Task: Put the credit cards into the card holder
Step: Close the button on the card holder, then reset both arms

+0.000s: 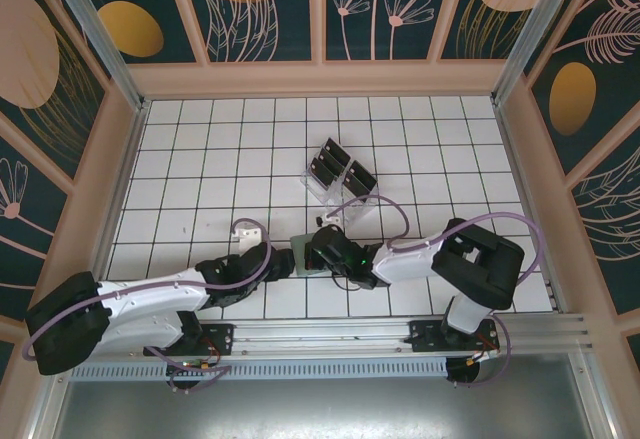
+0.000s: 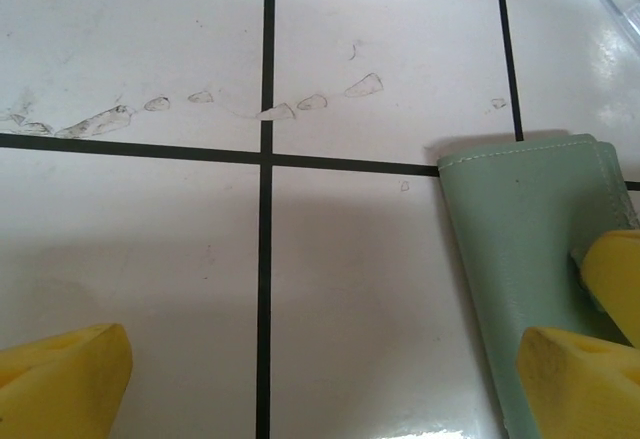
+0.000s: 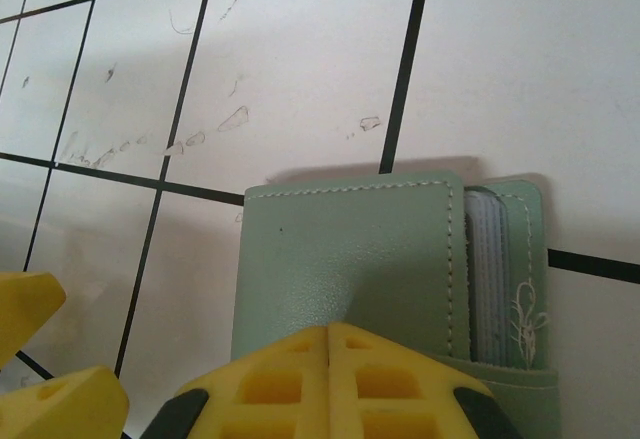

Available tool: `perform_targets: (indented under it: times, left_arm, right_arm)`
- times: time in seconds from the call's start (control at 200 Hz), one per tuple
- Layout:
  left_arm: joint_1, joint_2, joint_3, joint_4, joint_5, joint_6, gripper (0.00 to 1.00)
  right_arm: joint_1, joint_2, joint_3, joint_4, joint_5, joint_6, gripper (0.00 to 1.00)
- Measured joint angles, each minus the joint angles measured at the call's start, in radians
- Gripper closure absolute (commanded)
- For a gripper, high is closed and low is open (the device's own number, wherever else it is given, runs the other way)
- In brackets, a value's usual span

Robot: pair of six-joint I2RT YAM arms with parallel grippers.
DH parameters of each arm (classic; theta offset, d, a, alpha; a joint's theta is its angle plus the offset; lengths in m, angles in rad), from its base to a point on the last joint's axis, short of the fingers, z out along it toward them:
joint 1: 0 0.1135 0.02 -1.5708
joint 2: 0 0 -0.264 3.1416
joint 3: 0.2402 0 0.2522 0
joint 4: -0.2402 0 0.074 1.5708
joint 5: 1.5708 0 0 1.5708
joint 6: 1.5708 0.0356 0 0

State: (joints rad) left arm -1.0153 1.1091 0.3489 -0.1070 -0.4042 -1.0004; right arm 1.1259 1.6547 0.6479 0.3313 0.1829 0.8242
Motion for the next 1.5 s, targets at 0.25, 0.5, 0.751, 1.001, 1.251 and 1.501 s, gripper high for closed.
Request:
perform_targets:
  times: [0.25, 0.5, 0.751, 1.001, 1.251, 1.501]
  left_arm:
    - [0.051, -0.014, 0.140, -0.077, -0.102, 0.066, 0.02]
    - [0.288, -0.091, 0.282, -0.060, -0.167, 0.250, 0.01]
    - [0.435, -0.014, 0.410, 0.034, -0.187, 0.456, 0.01]
    - [0.557, -0.011, 0.339, 0.228, -0.180, 0.608, 0.02]
    - [0.741, -0.094, 0.111, 0.441, -0.162, 0.709, 0.01]
    - [0.840, -0.168, -0.073, 0.562, -0.154, 0.755, 0.01]
  right_arm:
    - [-0.031, -0.066, 0.109, -0.206, -0.056, -0.066, 0.53]
    - [-0.155, -0.314, 0.183, -0.313, -0.075, -0.125, 0.44]
    - [-0.333, -0.608, 0.175, -0.415, 0.018, -0.206, 0.12]
    - [-0.550, -0.826, 0.021, -0.426, 0.168, -0.316, 0.01]
    - [-0.836, -0.900, -0.173, -0.298, 0.227, -0.425, 0.01]
    - [-1.036, -0.766, -0.290, -0.110, 0.227, -0.502, 0.01]
